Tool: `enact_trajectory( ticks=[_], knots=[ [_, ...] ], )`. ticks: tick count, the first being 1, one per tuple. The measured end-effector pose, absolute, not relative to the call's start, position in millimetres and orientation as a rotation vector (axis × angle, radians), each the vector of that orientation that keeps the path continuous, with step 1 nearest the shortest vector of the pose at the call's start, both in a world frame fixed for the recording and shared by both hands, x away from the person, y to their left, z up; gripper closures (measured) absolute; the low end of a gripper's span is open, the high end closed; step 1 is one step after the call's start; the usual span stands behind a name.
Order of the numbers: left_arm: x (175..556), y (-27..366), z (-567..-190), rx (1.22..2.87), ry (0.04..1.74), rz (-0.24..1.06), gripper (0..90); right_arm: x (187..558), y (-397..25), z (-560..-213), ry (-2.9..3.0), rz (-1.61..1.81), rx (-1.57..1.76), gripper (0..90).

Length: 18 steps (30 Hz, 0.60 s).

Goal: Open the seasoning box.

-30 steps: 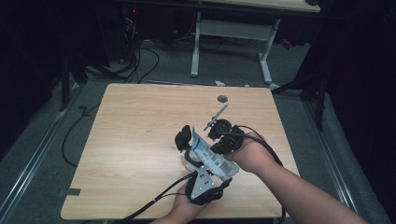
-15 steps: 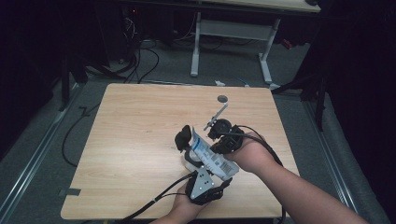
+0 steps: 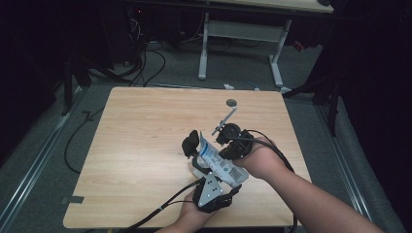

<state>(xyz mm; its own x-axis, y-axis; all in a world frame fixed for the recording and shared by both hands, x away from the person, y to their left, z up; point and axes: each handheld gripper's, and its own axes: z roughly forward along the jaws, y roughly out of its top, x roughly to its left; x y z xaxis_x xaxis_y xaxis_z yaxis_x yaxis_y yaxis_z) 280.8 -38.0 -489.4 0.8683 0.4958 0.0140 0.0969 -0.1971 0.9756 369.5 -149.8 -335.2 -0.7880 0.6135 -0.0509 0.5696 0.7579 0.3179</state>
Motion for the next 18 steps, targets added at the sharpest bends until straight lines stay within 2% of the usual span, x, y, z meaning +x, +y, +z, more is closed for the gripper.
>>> enact_trajectory(
  ticks=[18],
  knots=[
    [280.5,-37.8,-490.8,1.753,0.458,0.382,51.9,370.4,-148.7,-338.1,2.807,0.441,0.949,90.0]
  ],
)
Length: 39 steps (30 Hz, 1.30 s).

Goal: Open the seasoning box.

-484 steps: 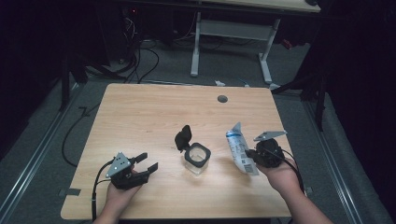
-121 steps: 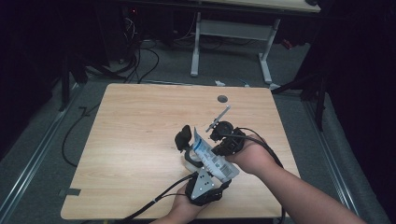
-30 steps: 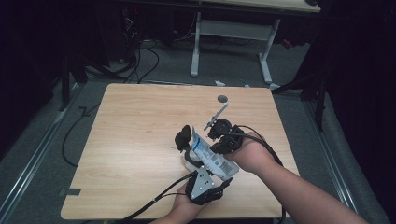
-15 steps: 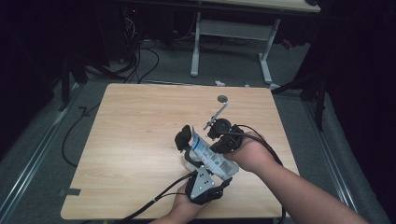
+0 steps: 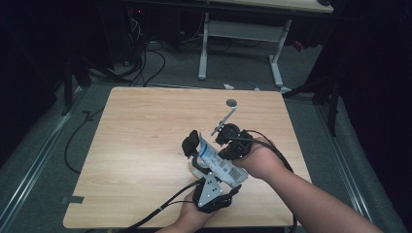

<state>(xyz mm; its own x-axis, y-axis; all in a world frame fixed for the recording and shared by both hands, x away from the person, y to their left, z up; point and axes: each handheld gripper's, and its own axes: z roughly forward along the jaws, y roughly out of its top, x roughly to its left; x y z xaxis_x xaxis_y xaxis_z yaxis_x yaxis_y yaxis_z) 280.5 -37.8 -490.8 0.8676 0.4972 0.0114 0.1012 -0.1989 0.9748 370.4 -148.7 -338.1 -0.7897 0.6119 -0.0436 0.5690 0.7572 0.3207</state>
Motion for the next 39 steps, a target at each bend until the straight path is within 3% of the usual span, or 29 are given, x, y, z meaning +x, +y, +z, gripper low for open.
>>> enact_trajectory(
  ticks=[39],
  knots=[
    [280.0,-37.7,-490.9,1.747,0.456,0.384,52.1,371.0,-148.3,-339.1,2.811,0.438,0.944,90.0]
  ],
)
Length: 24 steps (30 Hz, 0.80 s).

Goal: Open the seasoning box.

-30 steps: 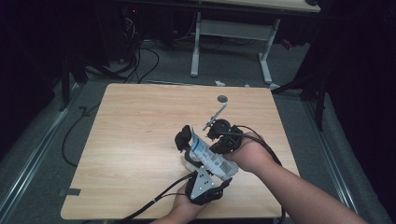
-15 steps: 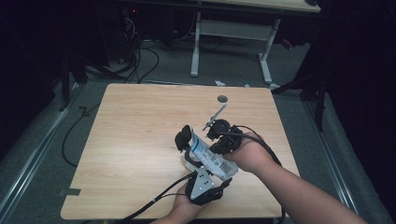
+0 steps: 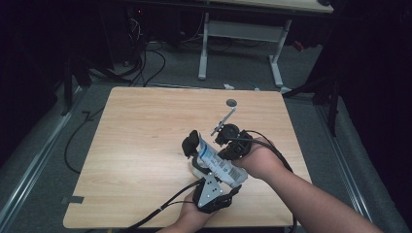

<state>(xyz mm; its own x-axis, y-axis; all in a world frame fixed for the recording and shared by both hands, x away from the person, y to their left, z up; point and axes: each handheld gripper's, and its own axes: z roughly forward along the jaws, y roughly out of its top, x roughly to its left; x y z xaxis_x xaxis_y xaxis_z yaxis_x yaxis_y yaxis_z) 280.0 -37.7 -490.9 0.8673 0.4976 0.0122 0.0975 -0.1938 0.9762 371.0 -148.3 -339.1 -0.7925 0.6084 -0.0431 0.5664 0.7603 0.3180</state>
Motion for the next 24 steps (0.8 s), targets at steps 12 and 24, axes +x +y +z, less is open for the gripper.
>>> enact_trajectory(
  ticks=[12,24],
  knots=[
    [280.5,-36.3,-489.2,1.743,0.459,0.384,52.1,371.8,-146.0,-337.8,2.811,0.434,0.941,90.0],
    [280.4,-36.1,-488.9,1.742,0.458,0.385,52.2,372.3,-145.2,-338.3,2.812,0.434,0.933,90.0]
  ],
)
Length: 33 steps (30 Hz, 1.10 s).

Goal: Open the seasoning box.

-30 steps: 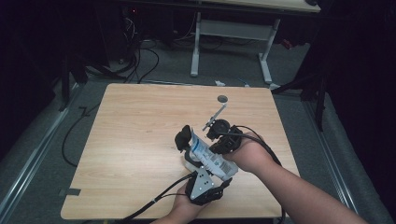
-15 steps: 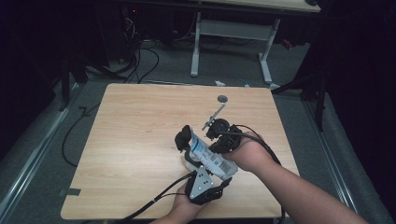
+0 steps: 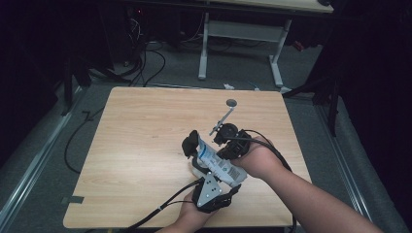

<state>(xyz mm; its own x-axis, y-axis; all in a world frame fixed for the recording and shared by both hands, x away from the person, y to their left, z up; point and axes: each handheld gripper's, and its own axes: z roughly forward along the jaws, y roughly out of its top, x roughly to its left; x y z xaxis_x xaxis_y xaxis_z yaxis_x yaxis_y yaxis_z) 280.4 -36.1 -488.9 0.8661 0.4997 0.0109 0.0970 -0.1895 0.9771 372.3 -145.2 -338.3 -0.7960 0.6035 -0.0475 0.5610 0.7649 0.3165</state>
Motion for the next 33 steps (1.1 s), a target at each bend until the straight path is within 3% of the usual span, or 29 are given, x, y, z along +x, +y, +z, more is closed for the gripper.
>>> enact_trajectory(
  ticks=[33],
  knots=[
    [279.5,-36.7,-488.9,1.728,0.461,0.38,52.3,372.5,-144.3,-339.8,2.814,0.438,0.932,90.0]
  ],
)
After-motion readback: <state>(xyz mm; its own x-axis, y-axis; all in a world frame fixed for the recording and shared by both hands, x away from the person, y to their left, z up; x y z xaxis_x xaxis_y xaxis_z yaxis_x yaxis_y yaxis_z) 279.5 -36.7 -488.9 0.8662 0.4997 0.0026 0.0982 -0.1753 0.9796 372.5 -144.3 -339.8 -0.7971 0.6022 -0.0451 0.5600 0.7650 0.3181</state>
